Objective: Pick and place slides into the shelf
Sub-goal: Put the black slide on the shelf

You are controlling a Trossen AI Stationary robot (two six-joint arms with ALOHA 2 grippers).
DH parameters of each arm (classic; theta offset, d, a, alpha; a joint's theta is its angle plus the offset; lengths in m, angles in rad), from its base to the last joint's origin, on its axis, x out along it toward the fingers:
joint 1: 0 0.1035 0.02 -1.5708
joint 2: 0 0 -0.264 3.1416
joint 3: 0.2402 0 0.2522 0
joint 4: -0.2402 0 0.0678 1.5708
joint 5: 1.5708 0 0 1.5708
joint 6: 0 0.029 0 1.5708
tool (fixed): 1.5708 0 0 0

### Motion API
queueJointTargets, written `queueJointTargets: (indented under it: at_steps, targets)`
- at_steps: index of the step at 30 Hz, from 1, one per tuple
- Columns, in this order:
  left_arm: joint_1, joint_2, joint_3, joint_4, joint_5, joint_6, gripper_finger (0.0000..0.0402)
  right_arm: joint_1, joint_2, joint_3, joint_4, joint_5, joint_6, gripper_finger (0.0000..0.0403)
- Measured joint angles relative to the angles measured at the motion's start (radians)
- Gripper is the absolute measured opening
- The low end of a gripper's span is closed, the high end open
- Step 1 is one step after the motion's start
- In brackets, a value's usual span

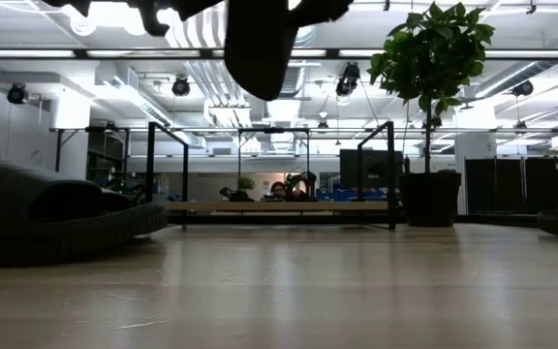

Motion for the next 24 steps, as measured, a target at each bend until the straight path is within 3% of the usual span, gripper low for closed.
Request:
queueJointTargets:
  at_steps: [4, 8, 16, 24]
  targets:
    - [-0.001, -0.050, 0.000, -0.049, -0.115, -0.126, 0.0229, -0.035, 0.000, -0.001, -0.003, 0.007, -0.040, 0.0009]
    - [-0.019, -0.076, -0.007, -0.103, -0.185, -0.191, 0.0274, -0.062, 0.000, -0.001, 0.004, 0.004, -0.054, 0.0009]
    - [-0.167, -0.055, 0.000, -0.138, -0.523, -0.206, 0.0281, -0.088, 0.000, -0.001, 0.007, 0.001, -0.057, 0.0009]
    - [-0.312, 0.083, 0.087, -0.139, -0.730, -0.233, 0.0282, -0.131, 0.014, -0.001, 0.031, 0.029, -0.067, 0.0008]
